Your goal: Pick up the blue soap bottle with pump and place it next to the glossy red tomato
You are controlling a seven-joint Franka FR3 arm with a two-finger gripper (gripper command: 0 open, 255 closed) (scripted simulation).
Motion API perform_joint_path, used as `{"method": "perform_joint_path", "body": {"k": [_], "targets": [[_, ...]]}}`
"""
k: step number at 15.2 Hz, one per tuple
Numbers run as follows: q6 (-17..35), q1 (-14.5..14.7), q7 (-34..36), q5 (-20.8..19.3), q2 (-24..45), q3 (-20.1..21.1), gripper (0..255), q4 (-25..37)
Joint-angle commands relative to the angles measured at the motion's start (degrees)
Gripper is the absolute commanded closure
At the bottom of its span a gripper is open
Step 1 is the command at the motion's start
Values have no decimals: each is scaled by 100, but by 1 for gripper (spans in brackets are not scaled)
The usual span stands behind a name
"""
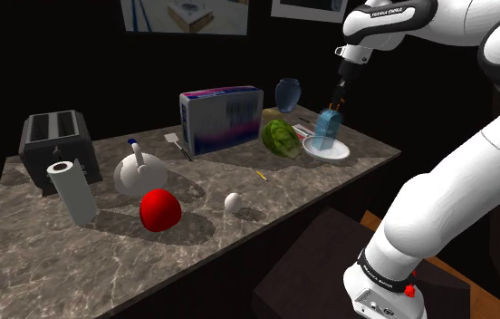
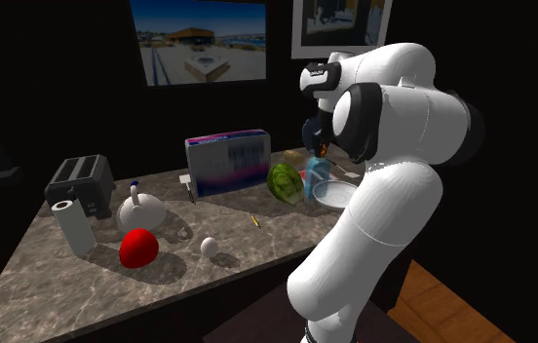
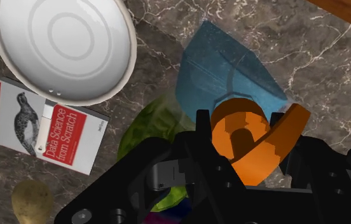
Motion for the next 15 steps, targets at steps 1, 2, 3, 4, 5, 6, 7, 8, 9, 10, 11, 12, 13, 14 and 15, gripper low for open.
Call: {"method": "perform_joint_path", "body": {"k": [1, 2, 3, 4, 5, 6, 7, 8, 9, 10, 11, 12, 13, 14, 15], "targets": [[-165, 13, 17, 12, 8, 21, 255, 171], [-241, 18, 19, 17, 13, 26, 255, 252], [-318, 22, 21, 23, 20, 31, 255, 334], [-394, 27, 22, 29, 28, 36, 255, 418], [-471, 32, 23, 36, 38, 39, 255, 503], [-548, 37, 23, 44, 49, 42, 255, 589], [-625, 42, 22, 53, 62, 45, 255, 677], [-702, 47, 21, 62, 76, 46, 255, 766], [-779, 53, 19, 72, 92, 47, 255, 857], [-856, 58, 17, 82, 109, 47, 255, 949], [-934, 64, 14, 94, 128, 46, 255, 1043], [-1011, 69, 10, 106, 149, 44, 255, 1138], [-1090, 75, 6, 118, 171, 42, 255, 1235], [-1168, 80, 1, 132, 196, 39, 255, 1334], [-1247, 86, -5, 147, 221, 34, 255, 1435]]}}
